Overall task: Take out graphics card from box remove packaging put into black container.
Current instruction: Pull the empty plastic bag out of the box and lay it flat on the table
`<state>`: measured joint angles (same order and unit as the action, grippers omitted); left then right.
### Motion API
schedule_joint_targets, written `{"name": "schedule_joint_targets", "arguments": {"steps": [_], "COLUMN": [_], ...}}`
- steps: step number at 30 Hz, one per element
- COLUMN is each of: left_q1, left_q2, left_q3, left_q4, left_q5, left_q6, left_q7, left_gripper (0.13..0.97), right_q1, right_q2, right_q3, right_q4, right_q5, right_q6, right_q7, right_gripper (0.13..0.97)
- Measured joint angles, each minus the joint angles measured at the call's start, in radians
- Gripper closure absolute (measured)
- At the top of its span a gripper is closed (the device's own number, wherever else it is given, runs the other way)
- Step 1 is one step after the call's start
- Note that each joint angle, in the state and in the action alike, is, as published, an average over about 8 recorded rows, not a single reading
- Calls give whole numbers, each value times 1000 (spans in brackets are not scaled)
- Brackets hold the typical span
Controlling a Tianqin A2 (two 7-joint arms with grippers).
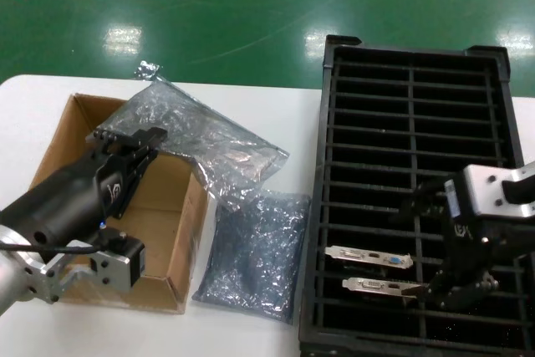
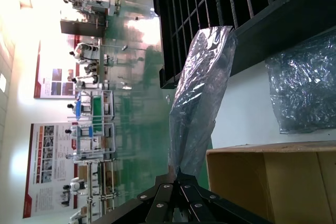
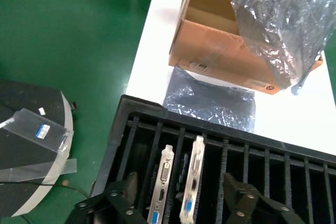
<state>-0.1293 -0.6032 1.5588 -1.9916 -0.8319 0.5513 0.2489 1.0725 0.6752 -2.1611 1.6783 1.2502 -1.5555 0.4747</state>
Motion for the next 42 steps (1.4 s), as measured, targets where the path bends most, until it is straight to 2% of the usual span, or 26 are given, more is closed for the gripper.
{"name": "schedule_joint_targets", "arguments": {"steps": [3,11,19,27,31,34,38,40,42], "left_q1": [0,0,0,0,0,-1,-16,-35,-59], "left_q2": [0,0,0,0,0,2,27,57,103], "left_q3": [0,0,0,0,0,-1,-13,-31,-59], "left_q4": [0,0,0,0,0,-2,-20,-33,-46], "left_q5": [0,0,0,0,0,0,-6,-14,-25], "left_q6": [0,0,0,0,0,5,59,118,196], "left_q7": [0,0,0,0,0,-5,-73,-144,-233], "left_gripper": [959,959,959,959,959,959,959,959,959], "right_q1": [-38,-266,-511,-703,-757,-776,-781,-781,-781], "right_q2": [24,102,97,25,1,-3,-2,-2,-2], "right_q3": [44,273,467,623,684,707,713,713,712], "right_q4": [25,92,82,31,8,-6,-11,-10,-10], "right_q5": [21,121,217,445,576,632,650,650,650], "right_q6": [34,276,525,678,699,695,691,691,691], "right_q7": [-5,-21,-19,50,86,95,94,94,94], "right_gripper": [600,391,258,173,148,140,129,129,129]}}
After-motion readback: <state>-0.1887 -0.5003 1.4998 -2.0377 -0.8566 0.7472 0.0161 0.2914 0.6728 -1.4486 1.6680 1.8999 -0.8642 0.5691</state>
